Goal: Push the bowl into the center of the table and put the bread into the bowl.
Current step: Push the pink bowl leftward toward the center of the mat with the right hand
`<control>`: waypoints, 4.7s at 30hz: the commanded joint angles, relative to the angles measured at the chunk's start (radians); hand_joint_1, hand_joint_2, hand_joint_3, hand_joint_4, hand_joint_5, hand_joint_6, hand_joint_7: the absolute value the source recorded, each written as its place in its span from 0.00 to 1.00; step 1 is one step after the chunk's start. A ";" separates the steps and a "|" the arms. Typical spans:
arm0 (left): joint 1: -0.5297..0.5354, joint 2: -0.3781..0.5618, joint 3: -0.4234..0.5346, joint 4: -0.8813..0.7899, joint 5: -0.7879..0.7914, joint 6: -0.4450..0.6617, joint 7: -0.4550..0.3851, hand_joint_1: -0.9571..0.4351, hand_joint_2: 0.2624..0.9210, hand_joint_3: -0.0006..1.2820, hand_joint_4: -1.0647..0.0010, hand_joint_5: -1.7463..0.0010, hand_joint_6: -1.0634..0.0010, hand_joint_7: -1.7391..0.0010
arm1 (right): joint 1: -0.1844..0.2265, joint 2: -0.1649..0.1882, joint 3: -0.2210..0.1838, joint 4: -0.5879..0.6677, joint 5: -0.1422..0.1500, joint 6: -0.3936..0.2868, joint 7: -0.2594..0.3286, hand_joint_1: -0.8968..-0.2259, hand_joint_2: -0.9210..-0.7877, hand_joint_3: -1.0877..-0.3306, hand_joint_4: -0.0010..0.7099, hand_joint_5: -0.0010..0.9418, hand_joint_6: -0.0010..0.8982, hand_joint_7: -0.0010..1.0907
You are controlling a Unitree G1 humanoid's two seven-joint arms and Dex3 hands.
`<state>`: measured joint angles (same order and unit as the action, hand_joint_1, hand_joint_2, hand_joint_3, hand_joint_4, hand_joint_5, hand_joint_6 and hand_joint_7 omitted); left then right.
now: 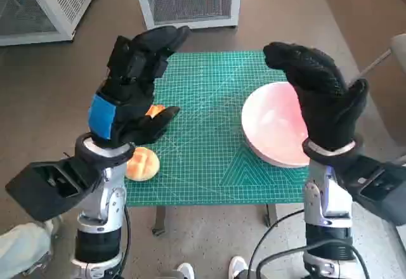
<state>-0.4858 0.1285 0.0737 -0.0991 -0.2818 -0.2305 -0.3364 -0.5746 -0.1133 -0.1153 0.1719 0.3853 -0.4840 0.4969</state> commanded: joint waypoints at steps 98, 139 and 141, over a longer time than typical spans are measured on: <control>0.048 0.013 0.012 -0.010 0.008 -0.021 0.002 0.28 1.00 0.28 0.97 0.76 1.00 0.55 | -0.172 -0.136 -0.290 1.134 -0.130 0.035 -0.288 0.67 0.00 0.50 0.42 0.01 0.13 0.39; 0.138 0.100 0.074 -0.070 0.021 -0.037 0.006 0.26 1.00 0.26 0.78 0.98 0.87 0.72 | -0.350 0.077 -0.306 1.155 -0.138 0.136 -0.253 0.62 0.00 0.55 0.39 0.01 0.09 0.48; 0.140 0.100 0.074 -0.072 0.022 -0.036 0.010 0.26 1.00 0.26 0.78 0.98 0.87 0.73 | -0.357 0.081 -0.302 1.156 -0.139 0.142 -0.260 0.61 0.00 0.55 0.40 0.01 0.09 0.48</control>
<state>-0.3594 0.2249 0.1413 -0.1496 -0.2707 -0.2560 -0.3336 -0.9280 -0.0477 -0.4262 1.3099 0.2660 -0.3688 0.2583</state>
